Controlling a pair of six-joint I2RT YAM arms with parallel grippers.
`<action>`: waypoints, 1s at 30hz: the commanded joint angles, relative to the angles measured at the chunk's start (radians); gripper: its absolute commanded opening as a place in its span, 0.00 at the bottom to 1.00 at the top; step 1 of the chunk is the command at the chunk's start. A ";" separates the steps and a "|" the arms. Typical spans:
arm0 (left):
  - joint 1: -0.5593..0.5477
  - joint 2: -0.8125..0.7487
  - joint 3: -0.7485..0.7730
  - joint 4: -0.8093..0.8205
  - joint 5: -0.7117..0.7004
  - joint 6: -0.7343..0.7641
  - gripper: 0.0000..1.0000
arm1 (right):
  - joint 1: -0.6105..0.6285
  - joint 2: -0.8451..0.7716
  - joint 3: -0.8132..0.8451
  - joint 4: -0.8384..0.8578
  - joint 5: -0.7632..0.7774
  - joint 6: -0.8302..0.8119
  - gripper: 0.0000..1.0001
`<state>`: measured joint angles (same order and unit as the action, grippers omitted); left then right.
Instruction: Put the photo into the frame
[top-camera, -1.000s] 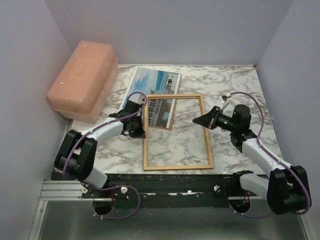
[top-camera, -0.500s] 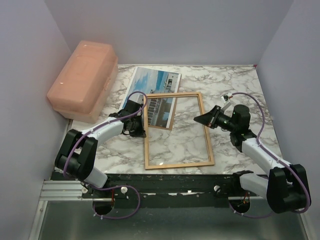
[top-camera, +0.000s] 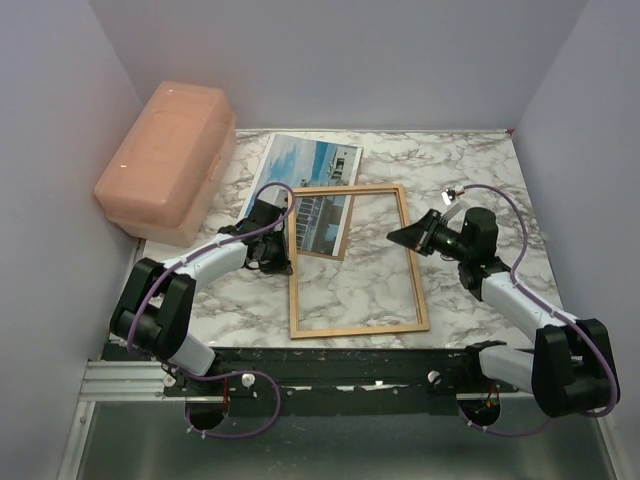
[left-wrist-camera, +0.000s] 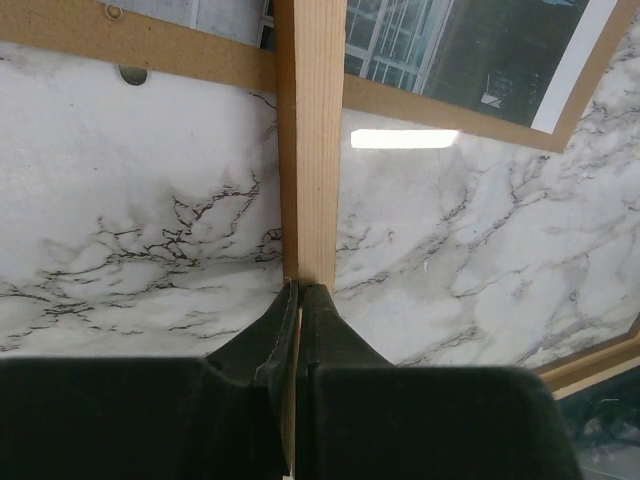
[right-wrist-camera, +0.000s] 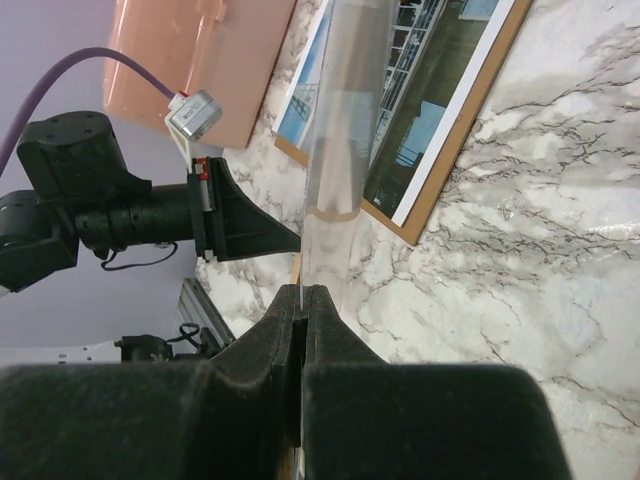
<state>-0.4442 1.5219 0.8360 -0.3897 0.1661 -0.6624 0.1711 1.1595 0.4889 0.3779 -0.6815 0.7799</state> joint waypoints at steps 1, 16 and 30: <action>-0.011 0.077 -0.049 -0.057 -0.041 0.027 0.03 | 0.013 0.048 0.026 0.070 -0.044 0.023 0.01; -0.011 0.084 -0.046 -0.061 -0.040 0.032 0.02 | 0.014 0.169 0.019 0.043 -0.078 -0.020 0.01; -0.011 0.090 -0.041 -0.062 -0.042 0.036 0.02 | 0.014 0.187 0.118 -0.181 -0.136 -0.095 0.01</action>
<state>-0.4442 1.5311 0.8448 -0.3901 0.1688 -0.6575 0.1623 1.3205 0.5629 0.3428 -0.7238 0.7307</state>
